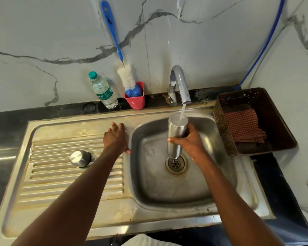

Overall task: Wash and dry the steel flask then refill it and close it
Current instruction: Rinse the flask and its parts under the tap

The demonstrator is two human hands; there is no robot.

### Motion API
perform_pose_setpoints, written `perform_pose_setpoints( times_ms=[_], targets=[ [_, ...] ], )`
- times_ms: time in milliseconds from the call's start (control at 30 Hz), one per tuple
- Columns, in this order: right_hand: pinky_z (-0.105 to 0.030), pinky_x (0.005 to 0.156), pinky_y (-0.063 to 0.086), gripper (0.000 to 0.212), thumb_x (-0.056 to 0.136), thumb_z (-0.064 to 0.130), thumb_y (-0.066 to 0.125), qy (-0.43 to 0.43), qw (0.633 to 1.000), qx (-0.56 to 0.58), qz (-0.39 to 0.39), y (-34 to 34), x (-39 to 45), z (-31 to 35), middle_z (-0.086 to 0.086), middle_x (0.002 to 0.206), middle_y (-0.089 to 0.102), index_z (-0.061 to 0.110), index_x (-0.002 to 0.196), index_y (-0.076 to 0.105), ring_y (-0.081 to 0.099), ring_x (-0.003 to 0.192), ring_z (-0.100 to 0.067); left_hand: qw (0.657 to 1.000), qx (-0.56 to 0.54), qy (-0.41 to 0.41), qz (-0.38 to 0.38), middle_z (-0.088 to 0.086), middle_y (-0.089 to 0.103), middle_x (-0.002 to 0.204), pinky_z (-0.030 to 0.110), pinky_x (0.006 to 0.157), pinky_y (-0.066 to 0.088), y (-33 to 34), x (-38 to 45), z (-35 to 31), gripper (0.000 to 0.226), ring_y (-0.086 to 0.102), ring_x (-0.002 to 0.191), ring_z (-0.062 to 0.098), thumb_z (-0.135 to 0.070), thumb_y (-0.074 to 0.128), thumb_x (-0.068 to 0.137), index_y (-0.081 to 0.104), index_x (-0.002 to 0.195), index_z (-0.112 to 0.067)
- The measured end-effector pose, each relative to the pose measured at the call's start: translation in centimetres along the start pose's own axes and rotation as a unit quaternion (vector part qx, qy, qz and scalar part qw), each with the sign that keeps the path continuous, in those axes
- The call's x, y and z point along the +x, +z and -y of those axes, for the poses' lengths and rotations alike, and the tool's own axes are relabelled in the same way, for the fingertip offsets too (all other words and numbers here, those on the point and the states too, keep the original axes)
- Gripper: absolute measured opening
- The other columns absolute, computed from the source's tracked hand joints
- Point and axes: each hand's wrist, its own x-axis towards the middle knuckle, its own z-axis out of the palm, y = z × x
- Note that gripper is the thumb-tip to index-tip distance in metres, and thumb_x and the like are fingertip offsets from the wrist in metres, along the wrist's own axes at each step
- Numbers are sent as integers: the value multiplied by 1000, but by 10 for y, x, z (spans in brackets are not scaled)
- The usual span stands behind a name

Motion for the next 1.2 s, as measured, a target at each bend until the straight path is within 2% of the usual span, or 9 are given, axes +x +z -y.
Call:
perform_pose_setpoints(
  times_ms=[100, 400, 500, 633, 767, 833, 933, 1067, 1200],
  targets=[
    [-26, 89, 54, 91, 62, 10, 97, -21, 998, 0, -54, 2, 2, 1, 12, 121, 69, 31, 139, 53, 65, 110, -6, 1000, 2, 2, -8, 23, 37, 158, 49, 103, 50, 1, 2, -3, 103, 54, 131, 41, -27, 98, 65, 38, 148, -18],
    [-36, 89, 60, 88, 55, 24, 99, -49, 997, -46, -25, 13, 15, 14, 9, 114, 73, 28, 133, 57, 70, 104, -15, 1000, 5, -3, -3, 24, 34, 161, 50, 105, 49, 1, 2, -4, 111, 53, 134, 41, -29, 101, 60, 36, 149, -17],
    [-34, 94, 57, 98, 54, 33, 100, -63, 988, -133, 42, 12, 11, 16, 12, 122, 69, 38, 140, 54, 66, 110, -13, 1000, 4, -3, 2, 23, 34, 161, 51, 105, 49, 1, 2, -4, 114, 52, 134, 42, -30, 102, 57, 36, 149, -17],
    [-46, 99, 52, 98, 57, 35, 97, -119, 956, -266, -32, 10, 10, 15, 2, 130, 66, 38, 144, 52, 55, 120, -22, 1000, 5, -4, 7, 25, 28, 165, 50, 107, 47, 2, 3, -3, 115, 50, 137, 42, -31, 102, 58, 35, 150, -16],
    [-40, 97, 57, 90, 59, 16, 98, -83, 995, -24, -47, 6, 15, 22, 11, 125, 67, 33, 136, 53, 63, 116, -9, 1000, 18, -3, 5, 27, 31, 162, 50, 107, 48, 1, 4, -6, 114, 52, 135, 43, -29, 102, 59, 34, 150, -14],
    [-36, 96, 57, 88, 63, 3, 94, -38, 993, 95, -51, 2, 14, 23, 5, 129, 67, 27, 137, 53, 64, 118, -11, 1000, 18, -4, 4, 27, 32, 162, 50, 106, 49, 1, 5, -6, 115, 52, 134, 43, -29, 102, 58, 34, 150, -15],
    [-39, 87, 60, 79, 71, 7, 90, 30, 974, 220, -53, -5, 11, 17, 2, 129, 70, 21, 141, 55, 66, 120, -20, 1000, 19, -3, 2, 26, 31, 163, 50, 105, 49, 3, 5, -5, 115, 52, 134, 42, -29, 102, 59, 34, 151, -16],
    [-51, 91, 57, 60, 79, 21, 87, 80, 952, 284, -78, -9, 11, 17, 2, 127, 70, 32, 131, 59, 64, 121, -24, 1000, 24, -2, 2, 28, 34, 160, 50, 104, 49, 2, 5, -7, 114, 54, 132, 43, -29, 102, 59, 34, 149, -13],
    [-46, 86, 60, 66, 79, 23, 88, 66, 968, 240, -47, 0, 11, 29, 0, 124, 70, 28, 137, 57, 67, 114, -23, 1000, 21, -3, 1, 27, 37, 157, 50, 103, 49, 1, 5, -7, 114, 55, 131, 43, -29, 103, 57, 36, 149, -12]
  ],
)
